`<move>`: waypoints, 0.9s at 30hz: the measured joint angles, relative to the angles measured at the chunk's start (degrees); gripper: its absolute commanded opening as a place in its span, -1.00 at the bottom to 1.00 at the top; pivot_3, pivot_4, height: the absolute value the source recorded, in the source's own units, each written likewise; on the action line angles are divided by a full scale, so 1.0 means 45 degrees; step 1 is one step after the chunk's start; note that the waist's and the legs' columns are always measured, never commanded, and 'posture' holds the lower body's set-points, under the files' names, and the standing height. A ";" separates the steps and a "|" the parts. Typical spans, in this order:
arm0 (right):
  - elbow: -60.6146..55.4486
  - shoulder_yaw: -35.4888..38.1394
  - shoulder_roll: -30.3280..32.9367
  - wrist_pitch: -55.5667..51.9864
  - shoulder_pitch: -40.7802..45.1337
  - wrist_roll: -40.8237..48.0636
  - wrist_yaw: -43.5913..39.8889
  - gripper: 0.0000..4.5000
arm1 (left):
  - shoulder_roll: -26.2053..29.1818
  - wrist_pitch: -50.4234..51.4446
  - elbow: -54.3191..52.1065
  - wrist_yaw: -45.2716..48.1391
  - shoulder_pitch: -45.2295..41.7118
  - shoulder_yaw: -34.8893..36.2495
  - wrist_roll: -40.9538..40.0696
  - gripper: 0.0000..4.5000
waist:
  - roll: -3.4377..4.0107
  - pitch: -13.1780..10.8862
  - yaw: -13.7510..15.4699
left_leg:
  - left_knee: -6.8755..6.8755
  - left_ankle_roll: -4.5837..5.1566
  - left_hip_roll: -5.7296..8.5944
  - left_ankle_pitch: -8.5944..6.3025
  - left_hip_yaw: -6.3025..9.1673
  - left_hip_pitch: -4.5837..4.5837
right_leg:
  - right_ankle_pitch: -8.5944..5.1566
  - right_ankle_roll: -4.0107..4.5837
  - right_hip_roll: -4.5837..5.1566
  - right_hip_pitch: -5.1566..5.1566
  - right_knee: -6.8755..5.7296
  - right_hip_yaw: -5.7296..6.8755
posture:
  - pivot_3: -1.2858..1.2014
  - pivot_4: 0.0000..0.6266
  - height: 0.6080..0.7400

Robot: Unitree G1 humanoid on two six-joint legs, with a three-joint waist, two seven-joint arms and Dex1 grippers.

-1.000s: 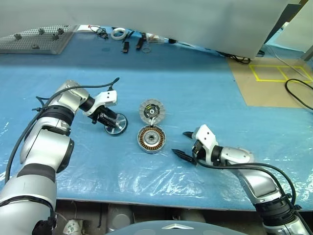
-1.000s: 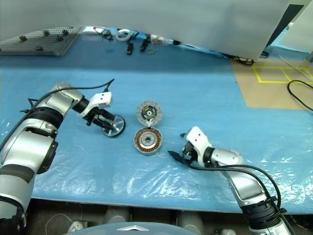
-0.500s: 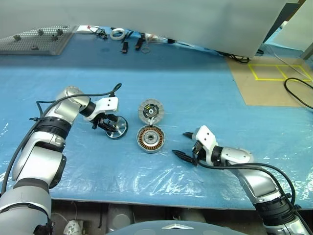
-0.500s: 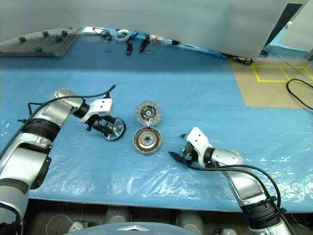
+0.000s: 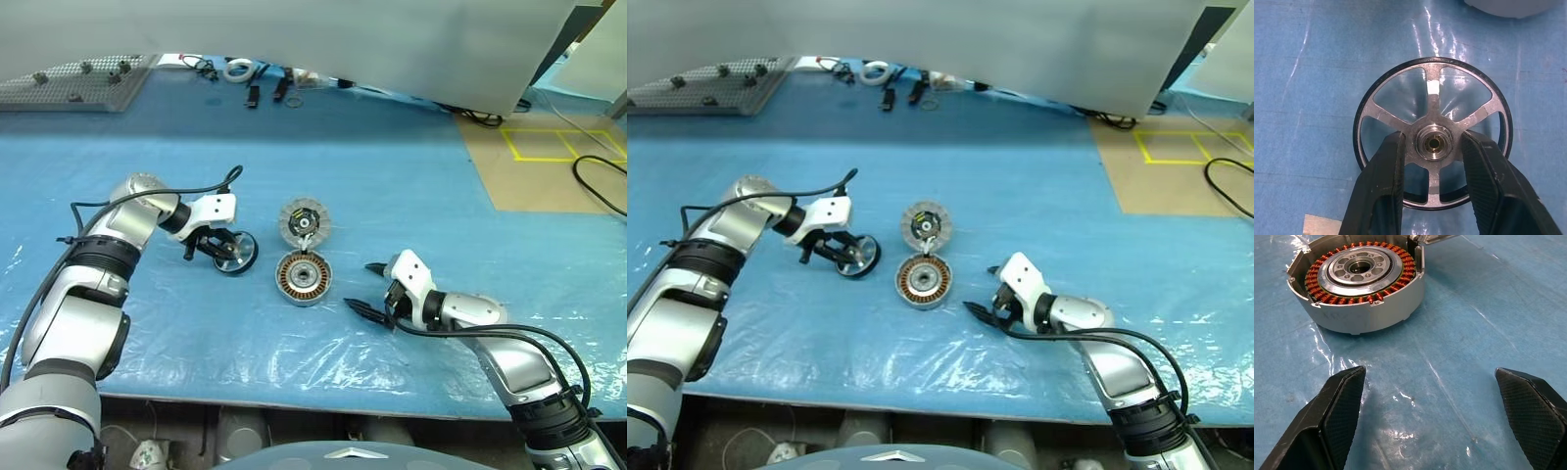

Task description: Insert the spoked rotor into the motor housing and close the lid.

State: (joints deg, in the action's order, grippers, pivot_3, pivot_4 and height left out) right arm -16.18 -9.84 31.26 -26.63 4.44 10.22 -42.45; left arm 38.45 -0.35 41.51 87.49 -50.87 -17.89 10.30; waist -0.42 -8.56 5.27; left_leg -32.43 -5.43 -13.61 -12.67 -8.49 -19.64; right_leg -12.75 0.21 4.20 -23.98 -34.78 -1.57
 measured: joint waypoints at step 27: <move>0.0171 0.0829 0.0694 -0.0298 0.1408 0.1012 -0.1182 1.00 | 0.1882 0.0662 -0.4511 0.1059 0.2823 0.1960 -0.6244 -0.39 | -0.0035 -0.0044 0.0084 | 0.0015 -0.0003 -0.0013 -0.0001 -0.0002 -0.0063 | -0.0002 -0.0004 -0.0008 -0.0092 0.0002 0.0040 | 0.03 -0.52 1.00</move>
State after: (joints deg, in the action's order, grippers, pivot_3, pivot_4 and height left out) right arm -15.41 -6.11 34.39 -27.97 10.77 14.78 -47.77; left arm 46.92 2.63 21.21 92.25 -38.16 -9.07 -17.80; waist -0.58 -8.76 5.65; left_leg -32.36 -5.44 -13.67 -12.67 -8.50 -19.92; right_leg -12.76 0.19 4.17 -24.39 -34.77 -1.39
